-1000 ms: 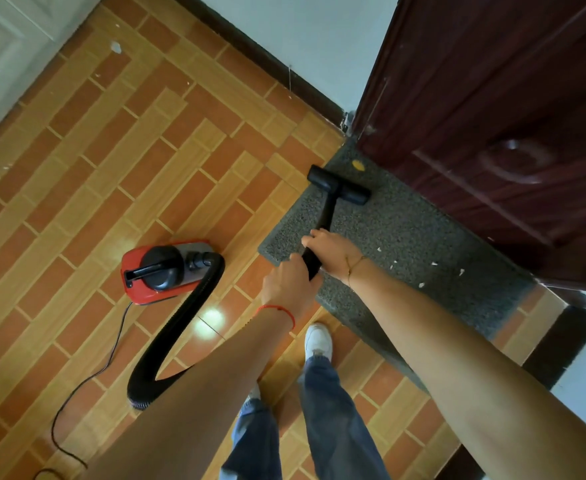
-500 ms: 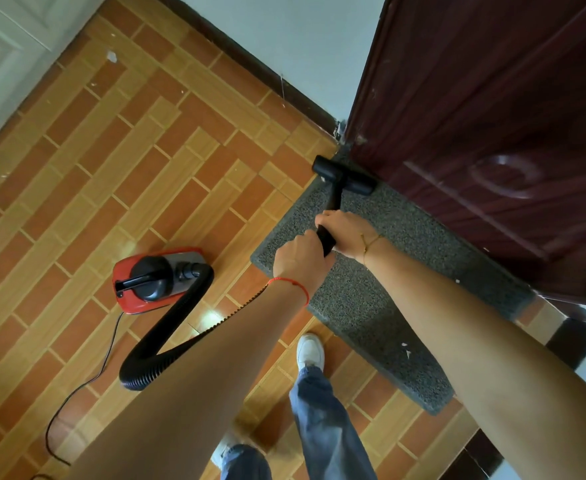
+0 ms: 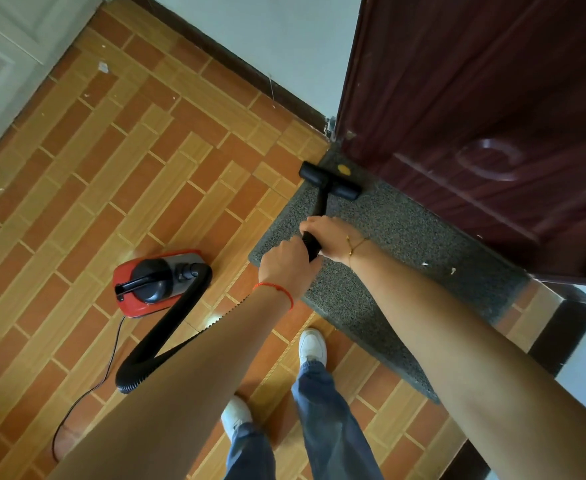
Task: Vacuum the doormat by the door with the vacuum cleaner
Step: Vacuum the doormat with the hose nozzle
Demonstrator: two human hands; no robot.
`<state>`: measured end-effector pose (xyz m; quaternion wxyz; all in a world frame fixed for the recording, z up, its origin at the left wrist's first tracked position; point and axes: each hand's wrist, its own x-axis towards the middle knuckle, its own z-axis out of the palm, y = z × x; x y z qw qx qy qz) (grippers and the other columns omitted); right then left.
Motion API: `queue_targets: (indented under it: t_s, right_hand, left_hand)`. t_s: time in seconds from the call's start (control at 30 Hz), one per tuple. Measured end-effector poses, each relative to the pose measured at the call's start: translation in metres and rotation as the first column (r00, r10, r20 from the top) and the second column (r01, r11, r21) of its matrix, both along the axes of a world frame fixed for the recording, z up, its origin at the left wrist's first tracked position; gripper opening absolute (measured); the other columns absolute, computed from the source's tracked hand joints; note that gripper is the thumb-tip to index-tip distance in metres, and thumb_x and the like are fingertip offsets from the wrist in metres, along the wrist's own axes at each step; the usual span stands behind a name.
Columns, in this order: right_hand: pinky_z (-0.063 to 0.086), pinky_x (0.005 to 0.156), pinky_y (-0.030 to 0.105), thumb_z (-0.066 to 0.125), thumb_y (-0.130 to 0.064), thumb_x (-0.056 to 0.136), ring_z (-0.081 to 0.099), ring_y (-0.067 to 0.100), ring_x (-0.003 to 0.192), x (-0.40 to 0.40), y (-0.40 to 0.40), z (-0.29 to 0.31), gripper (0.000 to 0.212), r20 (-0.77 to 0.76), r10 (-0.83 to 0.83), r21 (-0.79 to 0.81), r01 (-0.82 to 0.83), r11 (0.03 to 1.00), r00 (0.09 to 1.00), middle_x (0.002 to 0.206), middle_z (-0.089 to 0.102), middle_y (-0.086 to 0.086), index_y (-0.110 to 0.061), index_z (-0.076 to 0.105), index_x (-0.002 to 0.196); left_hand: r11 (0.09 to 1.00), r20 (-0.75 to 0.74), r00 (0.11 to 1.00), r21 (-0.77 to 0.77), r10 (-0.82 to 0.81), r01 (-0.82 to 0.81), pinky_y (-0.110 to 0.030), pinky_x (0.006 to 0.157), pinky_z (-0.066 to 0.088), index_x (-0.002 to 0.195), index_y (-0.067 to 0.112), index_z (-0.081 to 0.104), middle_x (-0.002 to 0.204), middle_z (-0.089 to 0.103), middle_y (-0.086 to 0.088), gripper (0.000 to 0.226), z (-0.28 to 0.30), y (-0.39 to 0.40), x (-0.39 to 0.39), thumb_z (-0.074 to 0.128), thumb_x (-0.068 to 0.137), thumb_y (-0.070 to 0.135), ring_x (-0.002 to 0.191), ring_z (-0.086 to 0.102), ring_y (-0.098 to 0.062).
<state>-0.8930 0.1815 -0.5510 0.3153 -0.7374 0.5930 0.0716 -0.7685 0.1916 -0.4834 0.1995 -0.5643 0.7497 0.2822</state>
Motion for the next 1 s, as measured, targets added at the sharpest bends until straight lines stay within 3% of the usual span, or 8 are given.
queue_targets:
  t_s: [0.4,0.67,1.0]
  right_hand:
    - [0.042,0.06,0.035,0.048,-0.001,0.092,0.065,0.031,0.087,0.083,0.041,0.003,0.013,0.006,0.021,0.038,-0.022,0.999,1.0,0.102,0.061,0.009,-0.009,0.051,0.101]
    - [0.056,0.07,0.041,0.053,-0.001,0.088,0.067,0.03,0.09,0.134,0.081,0.007,0.019,0.015,-0.037,0.058,0.036,0.998,0.999,0.103,0.063,0.007,-0.013,0.051,0.101]
    - [0.049,0.066,0.034,0.049,0.002,0.088,0.066,0.029,0.089,0.201,0.127,0.019,0.021,0.002,-0.055,0.093,0.054,0.994,0.998,0.106,0.062,0.007,-0.01,0.054,0.104]
  left_hand:
    - [1.0,0.034,0.999,0.025,-0.004,0.003,-0.024,0.043,0.034,0.1,0.012,0.051,0.067,0.045,0.004,0.028,0.007,0.041,0.082,0.05,0.093,0.038,0.057,0.049,-0.015]
    - [0.997,0.038,0.997,0.045,-0.068,0.067,-0.022,0.04,0.03,0.094,0.013,0.048,0.065,0.046,0.004,0.026,0.018,0.07,0.137,0.051,0.093,0.038,0.05,0.045,-0.01]
    - [0.988,0.055,0.987,0.016,-0.153,0.153,-0.023,0.042,0.027,0.097,0.014,0.049,0.063,0.044,0.006,0.027,0.028,0.113,0.206,0.049,0.094,0.041,0.051,0.043,-0.01]
